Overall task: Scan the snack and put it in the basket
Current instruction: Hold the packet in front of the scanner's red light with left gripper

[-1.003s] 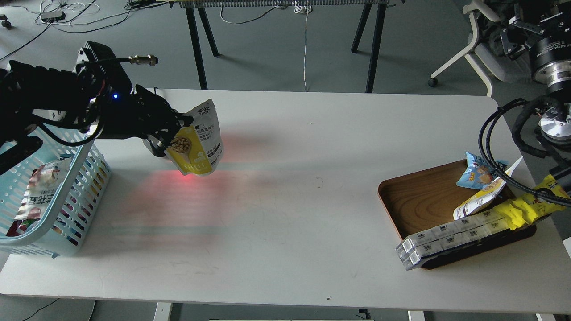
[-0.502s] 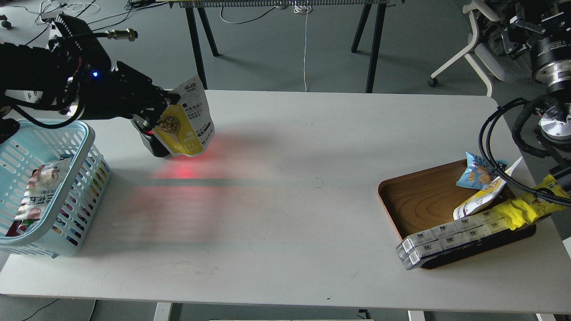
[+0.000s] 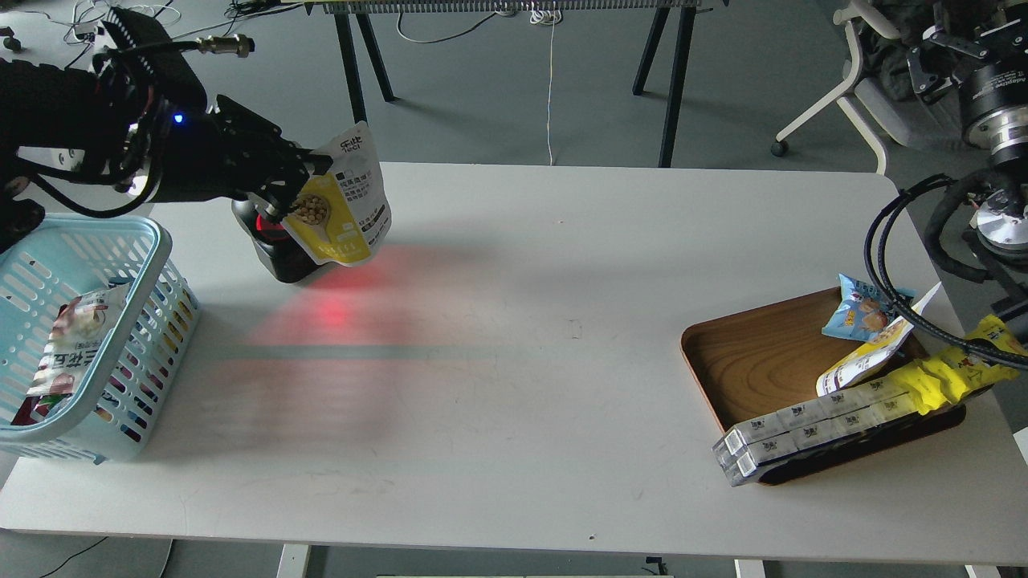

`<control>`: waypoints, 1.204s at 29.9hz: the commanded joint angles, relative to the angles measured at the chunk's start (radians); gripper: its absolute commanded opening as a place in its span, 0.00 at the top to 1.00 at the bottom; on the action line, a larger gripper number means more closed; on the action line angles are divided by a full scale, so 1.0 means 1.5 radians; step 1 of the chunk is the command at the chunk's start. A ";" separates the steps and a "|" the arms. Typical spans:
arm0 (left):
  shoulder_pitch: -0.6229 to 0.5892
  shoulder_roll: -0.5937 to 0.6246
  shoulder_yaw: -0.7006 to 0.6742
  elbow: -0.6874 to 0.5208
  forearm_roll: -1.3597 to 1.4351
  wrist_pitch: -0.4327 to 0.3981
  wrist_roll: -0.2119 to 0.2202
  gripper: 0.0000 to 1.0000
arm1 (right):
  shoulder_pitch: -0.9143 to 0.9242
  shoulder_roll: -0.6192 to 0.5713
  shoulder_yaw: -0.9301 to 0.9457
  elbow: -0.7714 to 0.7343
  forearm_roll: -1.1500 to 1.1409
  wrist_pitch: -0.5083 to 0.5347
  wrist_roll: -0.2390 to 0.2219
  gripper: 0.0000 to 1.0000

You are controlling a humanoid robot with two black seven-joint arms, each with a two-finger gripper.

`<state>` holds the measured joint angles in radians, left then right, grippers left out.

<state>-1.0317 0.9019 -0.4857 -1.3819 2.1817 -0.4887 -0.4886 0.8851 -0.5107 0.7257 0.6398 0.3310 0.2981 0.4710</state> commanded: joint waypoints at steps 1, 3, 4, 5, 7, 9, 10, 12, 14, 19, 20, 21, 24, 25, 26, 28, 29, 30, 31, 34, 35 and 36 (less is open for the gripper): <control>0.010 -0.023 0.004 0.016 0.000 0.000 0.000 0.98 | -0.005 0.001 0.001 0.000 -0.001 0.001 0.000 0.03; 0.017 -0.031 0.004 0.016 0.000 0.000 0.000 0.98 | -0.006 0.001 0.001 0.000 -0.001 0.001 0.000 0.03; 0.018 -0.035 0.005 0.016 0.000 0.000 0.000 0.98 | -0.006 0.001 0.001 0.000 -0.001 0.001 0.000 0.03; 0.018 -0.038 0.006 0.016 0.000 0.000 0.000 0.98 | -0.006 0.001 0.002 0.000 -0.001 0.001 0.000 0.03; 0.018 -0.043 0.010 0.017 0.000 0.000 0.000 0.98 | -0.007 0.000 0.002 0.000 -0.001 0.001 0.000 0.03; 0.019 -0.046 0.019 0.021 0.000 0.000 0.000 0.98 | -0.008 -0.002 0.002 0.000 -0.001 0.001 0.000 0.03; 0.019 -0.048 0.025 0.023 0.000 0.000 0.000 0.98 | -0.009 -0.005 0.005 0.000 0.000 0.001 0.000 0.03; 0.019 -0.048 0.033 0.024 0.000 0.000 0.000 0.98 | -0.010 -0.010 0.010 0.000 0.000 0.002 0.000 0.03; 0.020 -0.048 0.039 0.026 0.000 0.000 0.000 0.98 | -0.014 -0.011 0.011 0.002 0.000 0.002 0.001 0.03; 0.027 -0.047 0.045 0.029 0.000 0.000 0.000 0.98 | -0.019 -0.017 0.015 0.012 0.000 0.002 0.000 0.03; 0.027 -0.045 0.044 0.024 0.000 0.000 0.000 0.98 | -0.019 -0.017 0.015 0.012 0.000 0.002 0.000 0.03; 0.026 -0.043 0.044 0.022 0.000 0.000 0.000 0.98 | -0.019 -0.017 0.016 0.012 0.000 0.002 0.000 0.03; 0.024 -0.038 0.033 0.018 0.000 0.000 0.000 0.98 | -0.019 -0.017 0.016 0.012 0.000 0.001 0.000 0.03; 0.023 -0.036 0.031 0.018 0.000 0.000 0.000 0.98 | -0.019 -0.017 0.016 0.012 0.000 0.001 0.000 0.03; 0.023 -0.031 0.026 0.018 0.000 0.000 0.000 0.98 | -0.019 -0.017 0.016 0.012 0.000 0.001 0.000 0.03; 0.023 -0.015 0.013 0.016 0.000 0.000 0.000 0.98 | -0.019 -0.017 0.016 0.012 0.000 0.001 0.000 0.03; 0.022 -0.009 0.007 0.011 0.000 0.000 0.000 0.98 | -0.019 -0.017 0.016 0.013 0.000 0.001 0.000 0.03; 0.022 -0.004 0.002 -0.001 0.000 0.000 0.000 0.98 | -0.019 -0.017 0.016 0.012 0.000 0.000 0.000 0.03; 0.022 0.003 -0.004 -0.014 0.000 0.000 0.000 0.98 | -0.019 -0.018 0.016 0.012 0.000 0.000 0.000 0.03; 0.023 0.033 -0.020 -0.063 0.000 0.000 0.000 0.98 | -0.019 -0.023 0.022 0.013 0.000 0.000 0.000 0.03; 0.023 0.040 -0.020 -0.076 0.000 0.000 0.000 0.98 | -0.019 -0.027 0.023 0.014 0.000 0.000 0.000 0.03; 0.023 0.045 -0.019 -0.086 0.000 0.000 0.000 0.98 | -0.019 -0.031 0.023 0.016 0.000 0.000 0.000 0.03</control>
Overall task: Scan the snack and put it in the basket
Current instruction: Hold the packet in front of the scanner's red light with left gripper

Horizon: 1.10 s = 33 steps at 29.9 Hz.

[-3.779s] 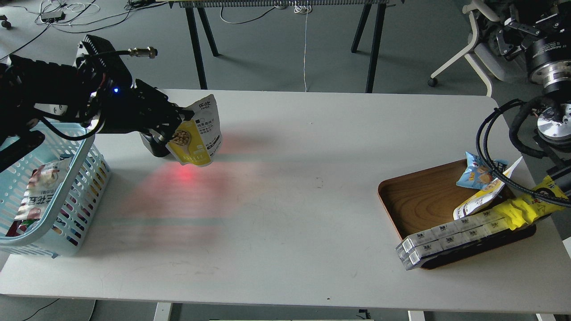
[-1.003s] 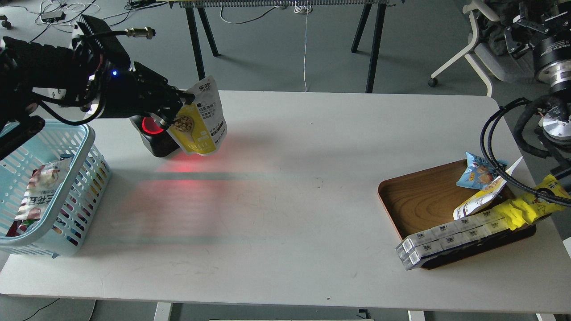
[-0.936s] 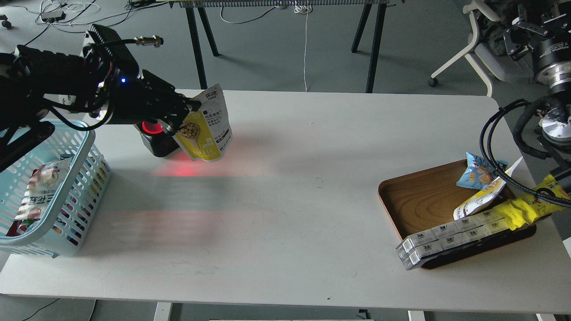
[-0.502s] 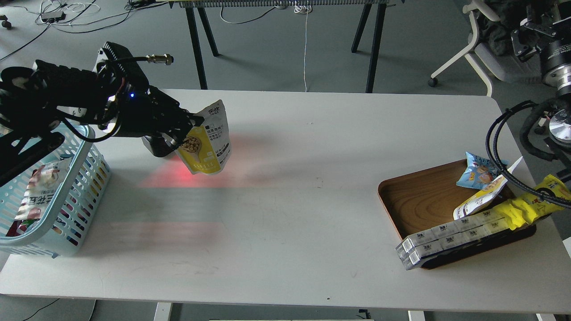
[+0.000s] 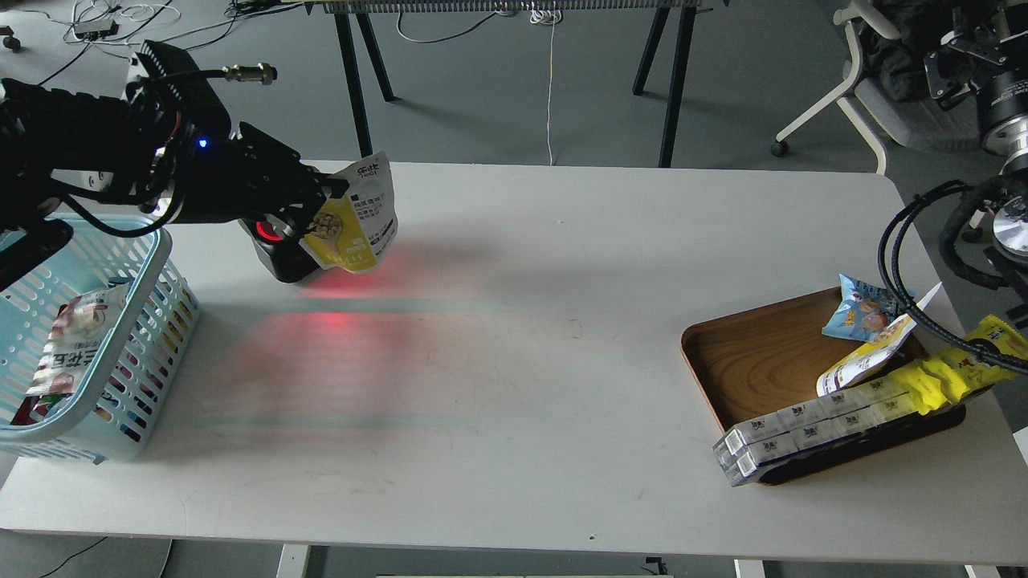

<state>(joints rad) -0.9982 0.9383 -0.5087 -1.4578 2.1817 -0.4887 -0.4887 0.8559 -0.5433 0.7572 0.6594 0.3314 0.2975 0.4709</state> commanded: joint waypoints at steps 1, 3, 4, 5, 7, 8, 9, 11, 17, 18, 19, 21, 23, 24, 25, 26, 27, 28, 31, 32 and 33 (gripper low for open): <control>0.001 0.023 -0.003 -0.040 0.000 0.000 0.000 0.98 | -0.001 -0.011 0.002 0.006 0.000 0.000 0.000 0.03; 0.001 0.023 0.000 -0.043 0.000 0.000 0.000 0.98 | -0.005 -0.013 0.003 0.010 0.000 0.000 0.000 0.03; 0.002 0.022 0.001 -0.043 0.000 0.000 0.000 0.98 | -0.008 -0.014 0.003 0.010 0.000 0.000 0.000 0.03; 0.002 0.020 0.001 -0.043 0.000 0.000 0.000 0.98 | -0.009 -0.014 0.004 0.010 0.000 0.000 0.001 0.03; 0.004 0.016 0.001 -0.038 0.000 0.000 0.000 0.98 | -0.010 -0.014 0.004 0.010 0.000 0.000 0.000 0.03; 0.004 0.015 0.000 -0.034 0.000 0.000 0.000 0.98 | -0.010 -0.015 0.004 0.010 0.000 0.000 0.000 0.03; 0.004 0.012 -0.001 -0.028 0.000 0.000 0.000 0.98 | -0.010 -0.015 0.004 0.010 0.000 0.000 0.000 0.03; 0.004 0.000 -0.002 -0.015 0.000 0.000 0.000 0.98 | -0.010 -0.015 0.004 0.010 0.000 0.000 0.000 0.03; 0.004 -0.011 -0.002 0.025 0.000 0.000 0.000 0.98 | -0.010 -0.016 0.004 0.010 0.000 0.000 0.000 0.03; 0.003 -0.011 -0.002 0.026 0.000 0.000 0.000 0.98 | -0.010 -0.015 0.004 0.010 0.000 0.000 0.000 0.03; 0.003 -0.010 -0.001 0.026 0.000 0.000 0.000 0.98 | -0.010 -0.015 0.004 0.010 0.000 0.000 0.000 0.03; 0.004 -0.010 -0.001 0.029 0.000 0.000 0.000 0.98 | -0.010 -0.015 0.004 0.010 0.000 0.000 0.000 0.04; 0.004 -0.011 -0.001 0.047 0.000 0.000 0.000 0.98 | -0.010 -0.015 0.004 0.010 0.000 -0.001 0.000 0.03; 0.005 -0.012 -0.001 0.058 0.000 0.000 0.000 0.98 | -0.010 -0.015 0.005 0.010 0.000 -0.001 0.000 0.03; 0.005 -0.013 -0.001 0.071 0.000 0.000 0.000 0.98 | -0.010 -0.015 0.006 0.010 0.000 -0.001 0.000 0.04; 0.004 -0.014 -0.001 0.082 0.000 0.000 0.000 0.98 | -0.010 -0.015 0.006 0.011 0.000 -0.001 0.000 0.03; 0.004 -0.014 -0.001 0.093 0.000 0.000 0.000 0.98 | -0.010 -0.015 0.006 0.011 0.000 -0.001 0.000 0.03; 0.004 -0.015 0.000 0.104 0.000 0.000 0.000 0.98 | -0.010 -0.015 0.006 0.012 0.000 -0.001 0.000 0.03; 0.003 -0.027 0.002 0.123 0.000 0.000 0.000 0.98 | -0.010 -0.016 0.004 0.014 0.000 -0.001 0.000 0.03; 0.003 -0.028 0.003 0.124 0.000 0.000 0.000 0.98 | -0.010 -0.016 0.004 0.014 0.000 -0.001 0.000 0.03; 0.002 -0.029 0.003 0.122 0.000 0.000 0.000 0.98 | -0.010 -0.016 0.004 0.014 0.000 -0.001 0.000 0.03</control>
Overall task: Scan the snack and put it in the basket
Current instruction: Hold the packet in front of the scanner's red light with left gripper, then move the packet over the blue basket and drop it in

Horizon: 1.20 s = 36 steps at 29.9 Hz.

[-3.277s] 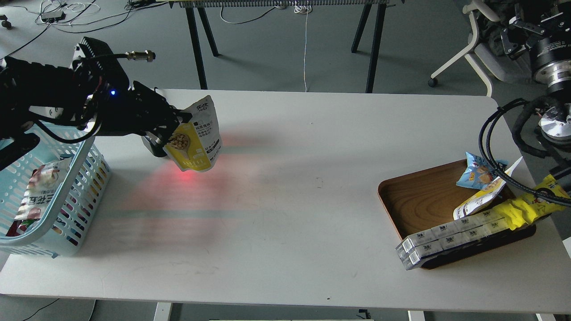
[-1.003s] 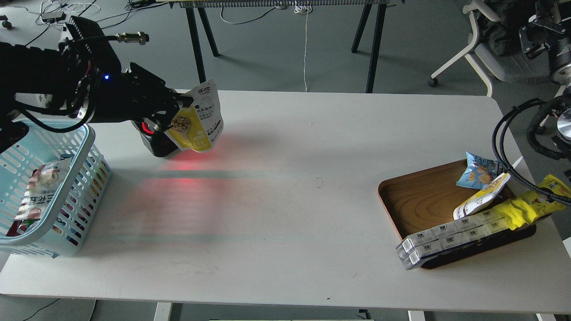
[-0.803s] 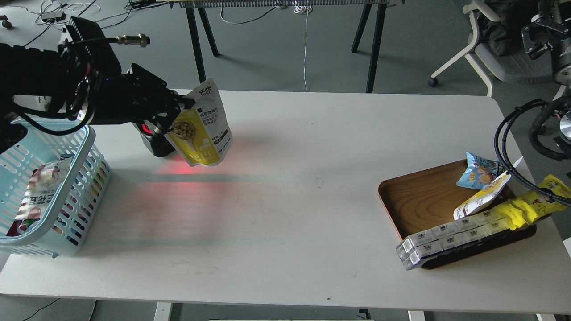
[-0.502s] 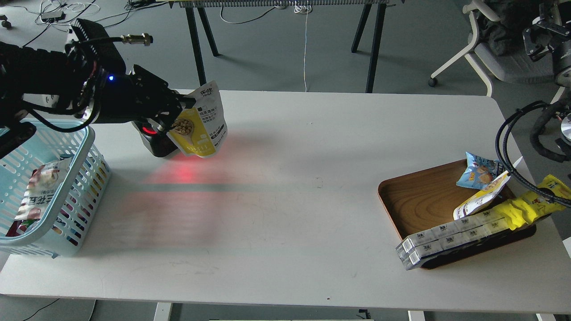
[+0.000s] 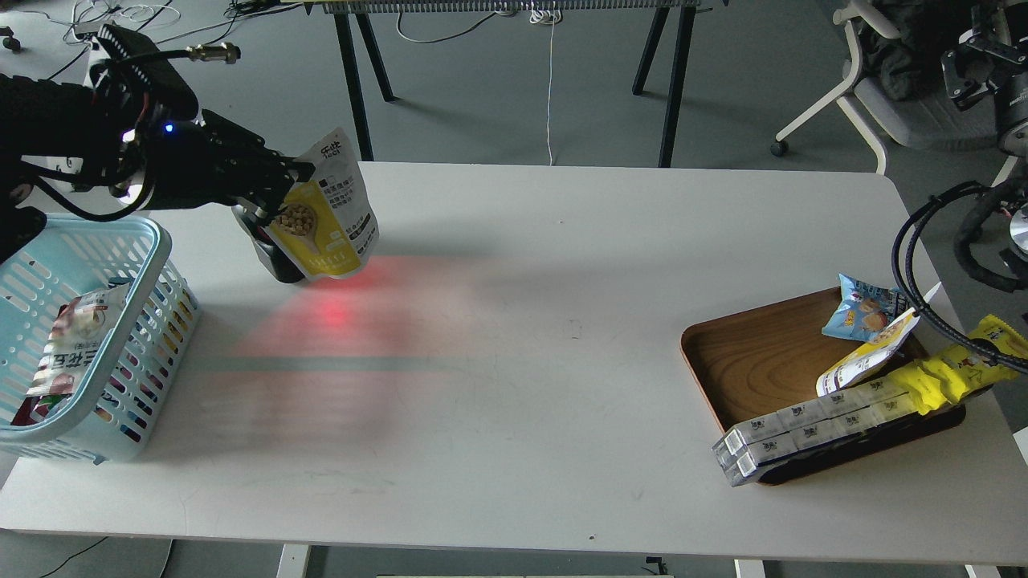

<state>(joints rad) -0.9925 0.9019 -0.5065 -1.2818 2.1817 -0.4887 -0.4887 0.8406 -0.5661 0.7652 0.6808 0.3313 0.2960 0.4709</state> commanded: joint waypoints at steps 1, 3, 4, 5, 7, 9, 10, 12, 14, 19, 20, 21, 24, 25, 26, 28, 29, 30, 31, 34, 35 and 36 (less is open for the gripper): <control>-0.002 -0.004 0.001 0.002 0.000 0.000 0.000 0.98 | 0.000 -0.001 -0.001 0.000 0.000 0.000 0.000 0.03; -0.003 -0.002 -0.001 -0.003 0.000 0.000 0.000 0.98 | 0.000 -0.001 -0.001 0.000 0.000 0.000 0.000 0.03; -0.003 0.000 -0.004 -0.006 0.000 0.000 0.000 0.98 | 0.000 -0.001 -0.001 0.000 0.000 0.000 0.000 0.04; -0.003 0.003 -0.007 -0.010 0.000 0.000 0.000 0.98 | 0.000 -0.001 -0.001 0.000 0.000 0.000 0.000 0.03; -0.004 0.012 -0.010 -0.022 0.000 0.000 0.000 0.98 | 0.000 0.000 -0.001 0.000 0.000 0.000 0.000 0.03; -0.004 0.033 -0.013 -0.042 0.000 0.000 0.000 0.98 | 0.000 0.000 -0.001 0.000 0.000 0.000 0.000 0.03; -0.003 0.046 -0.016 -0.056 0.000 0.000 0.000 0.98 | 0.000 0.000 -0.001 0.000 0.000 0.000 0.000 0.03; -0.003 0.076 -0.018 -0.083 0.000 0.000 0.000 0.98 | 0.000 0.000 0.000 0.000 0.000 0.000 0.000 0.03; -0.004 0.107 -0.021 -0.103 0.000 0.000 0.000 0.98 | -0.001 0.000 0.000 0.000 0.000 0.000 0.001 0.03; -0.004 0.191 -0.053 -0.120 0.000 0.000 0.000 0.98 | -0.001 0.000 0.000 0.000 0.000 0.001 0.001 0.03; -0.004 0.209 -0.057 -0.120 0.000 0.000 0.000 0.98 | -0.001 0.001 0.000 -0.001 0.000 0.001 0.001 0.03; -0.004 0.228 -0.058 -0.120 0.000 0.002 0.000 0.98 | -0.001 0.001 0.000 0.000 0.000 0.001 0.001 0.03; -0.003 0.292 -0.053 -0.120 0.000 0.040 0.000 0.98 | -0.001 0.002 0.001 0.000 0.000 0.001 0.001 0.03; -0.003 0.314 -0.049 -0.119 0.000 0.052 0.000 0.98 | -0.001 0.003 0.003 0.000 0.000 0.001 0.001 0.03; -0.001 0.332 -0.047 -0.117 0.000 0.059 0.000 0.98 | -0.001 0.005 0.003 0.000 0.000 0.001 0.001 0.03; 0.000 0.362 -0.034 -0.111 0.000 0.065 0.000 0.98 | -0.001 0.008 0.004 0.000 0.000 0.001 0.001 0.03; 0.000 0.375 -0.025 -0.108 0.000 0.066 0.000 0.98 | -0.001 0.009 0.004 -0.001 0.000 0.001 0.001 0.03; 0.000 0.395 -0.013 -0.104 0.000 0.072 0.000 0.98 | -0.001 0.009 0.004 0.000 0.000 0.001 0.001 0.03; 0.000 0.413 0.001 -0.102 0.000 0.080 0.000 0.98 | -0.001 0.010 0.004 0.000 0.000 0.001 0.001 0.03; 0.000 0.463 0.069 -0.101 0.000 0.136 0.000 0.98 | -0.001 0.011 0.004 0.000 0.000 0.001 0.001 0.03; 0.000 0.472 0.089 -0.100 0.000 0.157 0.000 0.98 | 0.000 0.012 0.004 0.000 0.000 0.001 0.001 0.03; 0.000 0.483 0.112 -0.100 0.000 0.181 0.000 0.98 | 0.000 0.013 0.004 0.000 0.000 0.001 0.001 0.03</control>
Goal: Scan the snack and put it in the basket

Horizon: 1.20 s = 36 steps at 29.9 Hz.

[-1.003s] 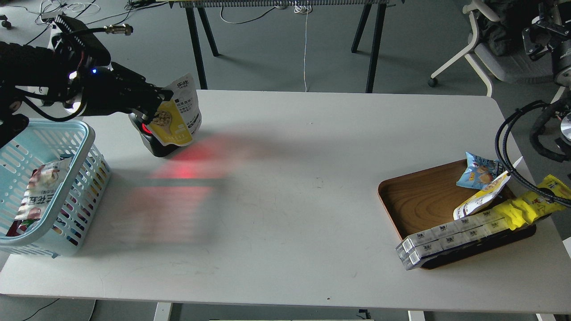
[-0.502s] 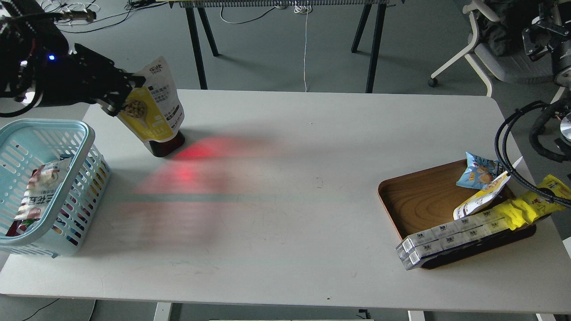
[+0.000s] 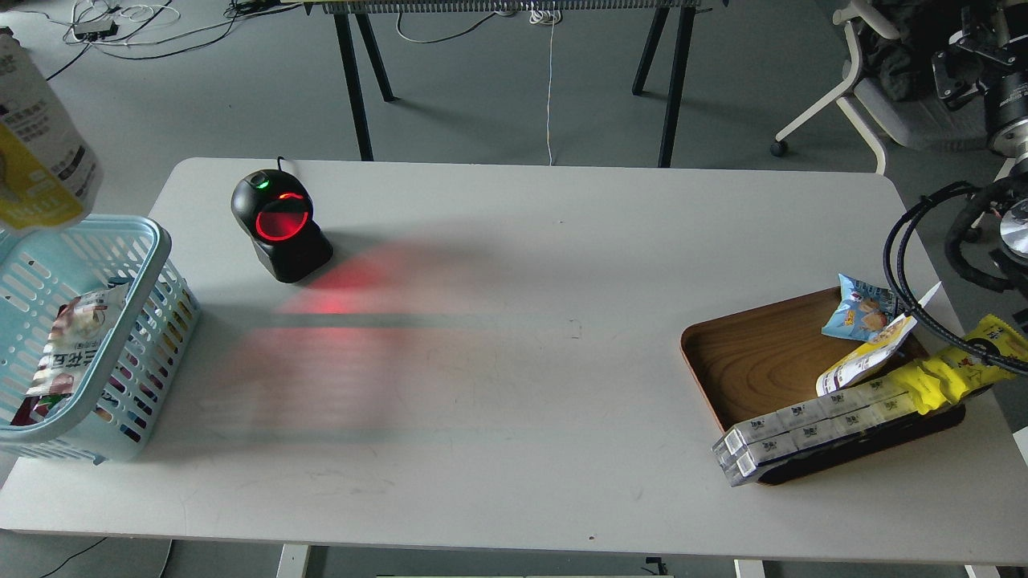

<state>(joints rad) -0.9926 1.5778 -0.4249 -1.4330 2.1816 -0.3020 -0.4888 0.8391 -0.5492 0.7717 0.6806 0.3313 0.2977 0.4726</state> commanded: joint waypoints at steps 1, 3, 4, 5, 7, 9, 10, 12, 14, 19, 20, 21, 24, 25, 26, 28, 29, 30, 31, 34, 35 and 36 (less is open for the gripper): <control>0.000 0.040 0.079 0.001 0.000 0.075 0.000 0.98 | 0.001 0.003 0.000 0.000 0.000 0.000 0.000 0.04; -0.001 0.057 0.126 0.001 0.000 0.113 0.000 0.98 | 0.001 0.004 0.000 -0.001 -0.001 0.000 0.000 0.03; -0.001 0.064 0.140 0.001 0.000 0.127 0.000 0.98 | 0.001 0.004 -0.001 -0.001 0.000 0.000 0.000 0.03; -0.001 0.068 0.154 0.000 0.000 0.141 0.000 0.98 | 0.001 0.005 -0.001 -0.001 -0.001 0.000 0.000 0.03; -0.001 0.071 0.182 -0.004 0.000 0.161 0.000 0.97 | 0.001 0.005 -0.001 -0.002 -0.001 0.000 0.000 0.03; -0.001 0.074 0.203 -0.009 0.000 0.174 0.000 0.96 | 0.001 0.005 -0.001 -0.002 -0.001 0.000 0.000 0.03; -0.001 0.074 0.209 -0.012 0.000 0.176 0.000 0.96 | 0.002 0.005 -0.001 -0.001 -0.001 0.000 0.000 0.03; -0.001 0.074 0.209 -0.016 0.000 0.176 0.000 0.96 | 0.002 0.005 -0.001 -0.001 -0.001 0.000 0.000 0.03; -0.001 0.075 0.210 -0.017 0.000 0.177 0.000 0.95 | 0.003 0.005 -0.001 -0.001 -0.001 0.000 0.000 0.03; -0.001 0.081 0.218 -0.018 -0.001 0.177 0.000 0.91 | 0.003 0.004 -0.002 -0.002 -0.001 0.000 0.000 0.03; -0.001 0.079 0.218 -0.018 -0.002 0.177 0.000 0.87 | 0.003 0.005 -0.001 -0.002 -0.001 0.000 0.000 0.03; -0.003 0.072 0.217 -0.018 -0.011 0.176 0.000 0.78 | 0.003 0.005 -0.002 -0.002 -0.001 0.000 0.000 0.03; -0.012 0.044 0.206 -0.009 -0.117 0.173 0.000 0.51 | 0.003 0.005 -0.002 -0.002 -0.001 -0.001 0.000 0.03; -0.016 0.039 0.196 -0.004 -0.179 0.172 0.000 0.38 | 0.004 0.005 -0.002 -0.002 -0.001 -0.002 -0.001 0.03; -0.017 0.032 0.188 0.000 -0.233 0.172 0.000 0.28 | 0.004 0.005 -0.004 -0.001 -0.001 -0.001 -0.001 0.03; -0.017 0.009 0.178 0.015 -0.337 0.168 0.000 0.25 | 0.006 0.004 -0.002 0.001 -0.001 0.003 -0.001 0.02; -0.018 -0.006 0.173 0.024 -0.380 0.165 0.000 0.24 | 0.007 0.004 -0.003 0.001 -0.001 0.003 -0.001 0.02; -0.019 -0.020 0.167 0.036 -0.415 0.160 0.000 0.24 | 0.009 0.004 -0.002 0.002 -0.001 0.007 -0.001 0.02; -0.019 -0.030 0.163 0.044 -0.435 0.156 0.000 0.23 | 0.011 0.003 -0.003 0.002 -0.001 0.008 -0.001 0.02; -0.019 -0.095 0.134 0.072 -0.484 0.151 0.000 0.23 | 0.023 -0.002 -0.004 0.003 -0.002 0.009 -0.001 0.02; -0.019 -0.120 0.126 0.081 -0.496 0.150 0.000 0.23 | 0.028 -0.003 -0.005 0.003 -0.002 0.009 -0.004 0.02; -0.020 -0.145 0.119 0.094 -0.511 0.150 0.000 0.23 | 0.032 -0.005 -0.005 0.003 -0.002 0.009 -0.005 0.02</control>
<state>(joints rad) -1.0214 1.4597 -0.2130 -1.3361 1.4784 -0.0733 -0.4881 0.8696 -0.5499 0.7659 0.6856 0.3286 0.3112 0.4701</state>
